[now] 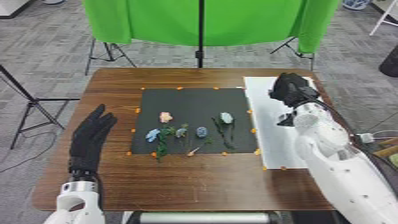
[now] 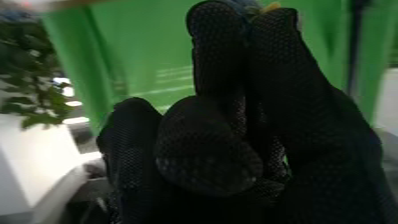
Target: Arrange flowers
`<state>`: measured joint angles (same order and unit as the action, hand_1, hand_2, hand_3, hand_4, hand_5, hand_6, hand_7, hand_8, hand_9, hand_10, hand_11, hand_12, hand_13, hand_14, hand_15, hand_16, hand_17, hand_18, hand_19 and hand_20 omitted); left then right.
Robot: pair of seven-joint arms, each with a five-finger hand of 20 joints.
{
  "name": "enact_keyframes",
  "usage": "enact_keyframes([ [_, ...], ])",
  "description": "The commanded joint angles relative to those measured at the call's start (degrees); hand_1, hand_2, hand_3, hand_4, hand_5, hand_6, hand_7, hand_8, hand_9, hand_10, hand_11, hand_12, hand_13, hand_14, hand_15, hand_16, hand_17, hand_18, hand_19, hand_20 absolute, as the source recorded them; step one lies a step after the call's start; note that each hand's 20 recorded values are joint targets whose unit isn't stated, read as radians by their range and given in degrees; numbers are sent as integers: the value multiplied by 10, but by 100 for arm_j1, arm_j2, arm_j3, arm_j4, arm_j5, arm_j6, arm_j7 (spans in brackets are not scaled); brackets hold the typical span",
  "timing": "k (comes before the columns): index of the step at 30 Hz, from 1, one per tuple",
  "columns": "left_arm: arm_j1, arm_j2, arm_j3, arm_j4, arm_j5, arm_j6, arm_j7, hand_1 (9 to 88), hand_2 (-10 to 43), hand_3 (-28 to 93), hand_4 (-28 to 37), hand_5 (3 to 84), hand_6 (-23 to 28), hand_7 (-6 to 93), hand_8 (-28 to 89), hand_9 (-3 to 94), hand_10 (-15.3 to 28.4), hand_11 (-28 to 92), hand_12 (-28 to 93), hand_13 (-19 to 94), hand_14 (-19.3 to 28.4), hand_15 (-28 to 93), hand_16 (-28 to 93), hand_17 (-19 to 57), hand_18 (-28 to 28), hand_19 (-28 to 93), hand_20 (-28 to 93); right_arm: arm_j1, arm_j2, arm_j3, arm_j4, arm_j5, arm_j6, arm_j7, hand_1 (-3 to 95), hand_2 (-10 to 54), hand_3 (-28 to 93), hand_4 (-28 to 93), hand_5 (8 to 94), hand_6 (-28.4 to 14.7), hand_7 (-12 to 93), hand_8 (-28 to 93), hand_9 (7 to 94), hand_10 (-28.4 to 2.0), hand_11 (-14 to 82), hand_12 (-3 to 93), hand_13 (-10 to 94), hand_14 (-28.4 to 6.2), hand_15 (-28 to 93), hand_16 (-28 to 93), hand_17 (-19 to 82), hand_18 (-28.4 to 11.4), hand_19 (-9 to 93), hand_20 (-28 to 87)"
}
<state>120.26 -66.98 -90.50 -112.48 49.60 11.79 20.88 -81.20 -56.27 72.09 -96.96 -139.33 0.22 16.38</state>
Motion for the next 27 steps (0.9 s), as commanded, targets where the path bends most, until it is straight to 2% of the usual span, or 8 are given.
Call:
enact_keyframes([
  [1,98,-16,-43,-7,40,-49,-22,234,-41,686,-207,409,30,96,-45,411,120,140,143,361,146,107,49,78,118,19,216,-621,441,-162,-864,-122,-535,-250,620,-80,487,-153,820,12,180,75,924,-92,218,200,937,1,625,288,685,-101,932,591],
  [7,85,-28,-24,-8,39,-40,-30,234,-42,687,-208,410,30,97,-44,410,120,140,143,361,146,108,49,78,118,20,216,-717,473,-363,-966,-31,-795,-330,618,-81,487,-151,822,11,178,75,923,-92,218,201,937,0,624,288,684,-100,932,591],
  [21,95,-32,-8,-9,53,-57,-58,234,-40,685,-207,410,29,97,-45,411,119,140,144,361,146,108,49,78,118,19,216,-970,350,-549,-1098,201,-956,-327,607,-81,483,-140,815,18,175,71,916,-96,214,200,937,-3,618,293,682,-102,932,592],
  [27,79,-11,-11,2,51,-69,-26,231,-43,688,-205,410,28,97,-45,406,116,138,143,360,146,107,50,78,118,19,216,-1057,265,-580,-1075,210,-967,-353,597,-82,487,-131,810,20,176,65,909,-100,210,199,937,-4,613,298,677,-103,932,592],
])
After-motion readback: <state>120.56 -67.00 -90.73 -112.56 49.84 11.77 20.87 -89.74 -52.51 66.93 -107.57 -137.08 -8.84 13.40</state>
